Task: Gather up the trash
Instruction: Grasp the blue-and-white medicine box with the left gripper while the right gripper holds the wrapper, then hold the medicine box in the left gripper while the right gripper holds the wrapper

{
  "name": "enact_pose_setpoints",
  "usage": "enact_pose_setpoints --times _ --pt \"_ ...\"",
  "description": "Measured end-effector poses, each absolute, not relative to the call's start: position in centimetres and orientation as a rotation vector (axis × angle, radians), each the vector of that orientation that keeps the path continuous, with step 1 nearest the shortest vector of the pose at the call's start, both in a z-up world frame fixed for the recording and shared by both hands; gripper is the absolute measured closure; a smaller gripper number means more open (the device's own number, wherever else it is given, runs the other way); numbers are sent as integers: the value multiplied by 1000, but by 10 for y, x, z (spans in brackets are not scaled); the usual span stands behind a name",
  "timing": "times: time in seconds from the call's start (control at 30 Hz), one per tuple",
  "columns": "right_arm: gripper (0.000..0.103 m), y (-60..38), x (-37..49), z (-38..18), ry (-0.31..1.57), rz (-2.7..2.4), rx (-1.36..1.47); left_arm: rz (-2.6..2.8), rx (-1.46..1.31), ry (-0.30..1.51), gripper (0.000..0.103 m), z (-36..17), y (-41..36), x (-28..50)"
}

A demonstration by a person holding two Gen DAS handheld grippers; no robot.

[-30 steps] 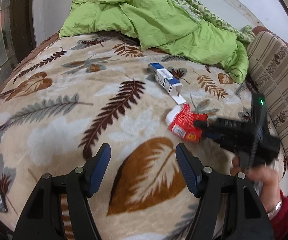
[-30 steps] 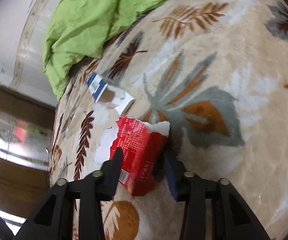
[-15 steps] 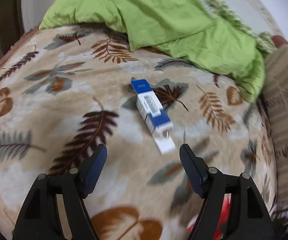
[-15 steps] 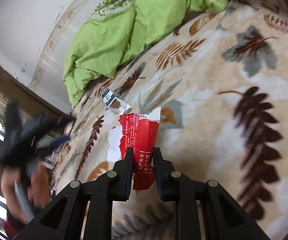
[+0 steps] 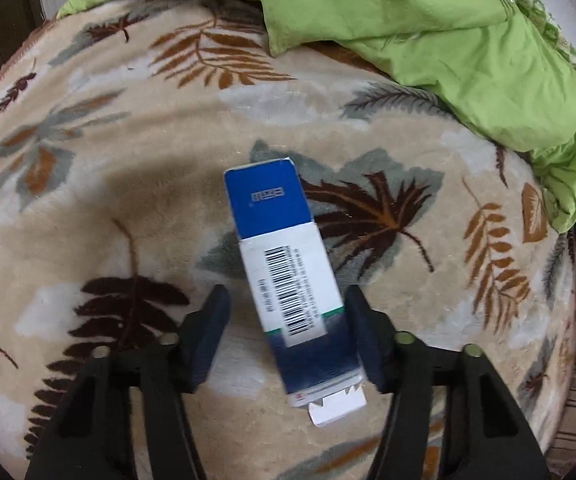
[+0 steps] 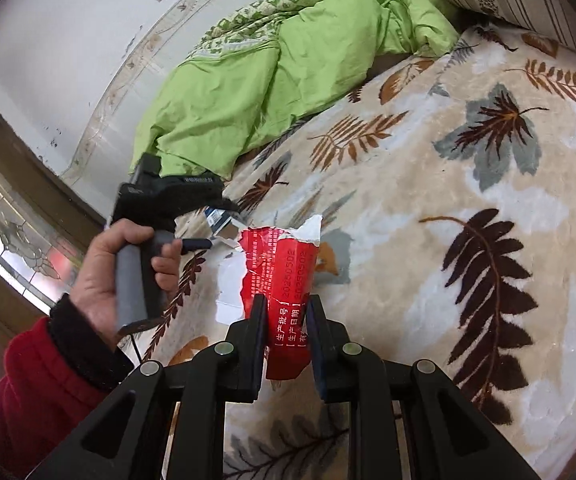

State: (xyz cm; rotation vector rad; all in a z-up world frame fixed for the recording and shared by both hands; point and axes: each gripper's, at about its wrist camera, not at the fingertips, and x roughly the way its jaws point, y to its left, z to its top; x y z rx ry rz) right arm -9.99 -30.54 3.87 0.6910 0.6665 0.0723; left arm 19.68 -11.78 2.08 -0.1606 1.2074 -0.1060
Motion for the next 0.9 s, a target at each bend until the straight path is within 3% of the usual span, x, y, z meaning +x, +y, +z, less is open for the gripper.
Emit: enact_pose_setpoints --times 0.1,0.9 --pt "83 -306 -101 39 666 61 688 -137 -139 1182 70 24 -116 183" --pt "83 -252 -162 70 620 57 390 -265 21 871 70 76 -45 -101"
